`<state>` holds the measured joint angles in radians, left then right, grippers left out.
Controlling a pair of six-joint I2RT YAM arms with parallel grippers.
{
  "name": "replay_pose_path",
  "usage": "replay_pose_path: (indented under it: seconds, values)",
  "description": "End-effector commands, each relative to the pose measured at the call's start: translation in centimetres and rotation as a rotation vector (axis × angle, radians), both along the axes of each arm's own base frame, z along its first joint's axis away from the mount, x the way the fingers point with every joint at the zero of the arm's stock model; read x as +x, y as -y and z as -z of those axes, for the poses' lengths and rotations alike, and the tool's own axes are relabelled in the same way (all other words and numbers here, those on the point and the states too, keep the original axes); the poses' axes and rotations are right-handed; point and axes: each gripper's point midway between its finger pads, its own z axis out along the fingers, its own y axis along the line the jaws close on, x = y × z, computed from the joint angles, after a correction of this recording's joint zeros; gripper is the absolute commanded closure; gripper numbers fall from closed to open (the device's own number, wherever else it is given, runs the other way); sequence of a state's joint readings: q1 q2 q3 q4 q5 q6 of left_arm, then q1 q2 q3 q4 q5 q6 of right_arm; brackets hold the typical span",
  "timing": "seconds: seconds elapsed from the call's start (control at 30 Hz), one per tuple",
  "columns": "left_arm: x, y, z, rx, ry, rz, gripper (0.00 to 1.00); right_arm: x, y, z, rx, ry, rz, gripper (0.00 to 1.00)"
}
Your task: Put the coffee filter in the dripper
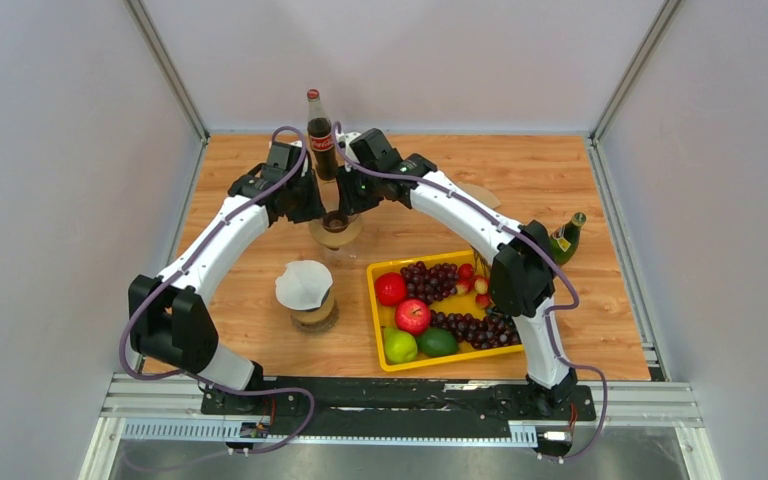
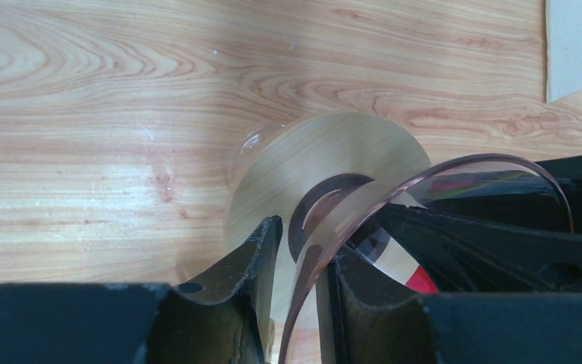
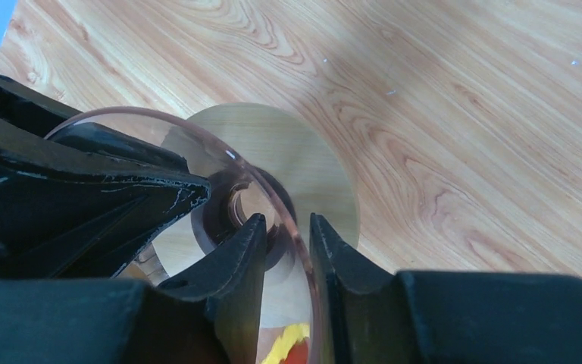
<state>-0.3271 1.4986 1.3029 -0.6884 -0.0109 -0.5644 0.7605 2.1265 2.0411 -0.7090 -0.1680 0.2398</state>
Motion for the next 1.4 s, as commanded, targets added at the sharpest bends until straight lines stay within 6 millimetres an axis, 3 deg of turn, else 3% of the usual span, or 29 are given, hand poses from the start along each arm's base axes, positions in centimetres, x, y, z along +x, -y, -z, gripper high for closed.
replay_pose_path:
  seconds: [0.0, 0.23, 0.43, 0.63, 0.7, 0.73, 0.83, 0.93, 1.0, 1.03, 1.07, 1.1, 1.13, 1.27, 1.37]
  values:
    - [0.7, -2.1, -0.1, 0.093, 0.008, -0.048, 0.66, 0.2, 0.3, -0.1, -0.038, 0.004, 0.019, 0.69]
    - [1.2, -2.0, -1.3, 0.084, 0.038, -0.054, 0.56, 1.1, -0.3, -2.7, 0.003, 0.057, 0.033, 0.60]
    - [1.6, -2.3, -3.3, 0.086, 0.089, -0.073, 0.46, 1.7, -0.5, -5.1, 0.036, 0.105, 0.044, 0.42]
    - [1.8, -2.5, -6.4, 0.062, 0.179, -0.089, 0.26, 2.2, 0.0, -8.7, 0.080, 0.196, 0.070, 0.22]
    - [1.7, -2.6, -7.7, 0.057, 0.214, -0.090, 0.16, 2.5, 0.8, -10.5, 0.089, 0.252, 0.098, 0.15]
    - [1.7, -2.7, -8.1, 0.057, 0.225, -0.091, 0.05, 2.6, 1.1, -11.6, 0.098, 0.281, 0.109, 0.11]
    - [1.3, -3.0, -10.5, 0.048, 0.290, -0.085, 0.00, 3.1, 3.2, -14.7, 0.105, 0.394, 0.172, 0.00]
    - [0.8, -3.2, -12.4, 0.033, 0.347, -0.088, 0.00, 3.7, 5.5, -16.1, 0.091, 0.492, 0.222, 0.00]
    - [-0.1, -3.6, -14.2, 0.017, 0.404, -0.095, 0.00, 4.3, 7.8, -15.9, 0.056, 0.521, 0.278, 0.00]
    - [-0.4, -3.8, -14.0, 0.016, 0.408, -0.101, 0.00, 4.7, 9.1, -15.7, 0.039, 0.523, 0.308, 0.00]
    - [-0.9, -4.1, -15.2, 0.007, 0.450, -0.115, 0.00, 5.2, 10.5, -15.2, 0.028, 0.513, 0.337, 0.00]
    - [-1.2, -4.4, -14.7, 0.006, 0.448, -0.125, 0.00, 5.6, 11.8, -14.7, 0.025, 0.497, 0.350, 0.00]
    - [-1.8, -4.8, -15.8, -0.007, 0.495, -0.144, 0.00, 6.0, 13.4, -14.1, 0.025, 0.474, 0.373, 0.00]
    - [-3.5, -6.3, -14.1, -0.004, 0.520, -0.210, 0.00, 8.2, 20.3, -10.0, -0.001, 0.358, 0.517, 0.00]
    - [-4.6, -7.5, -11.5, 0.035, 0.479, -0.252, 0.00, 9.6, 25.4, -6.5, -0.018, 0.264, 0.626, 0.00]
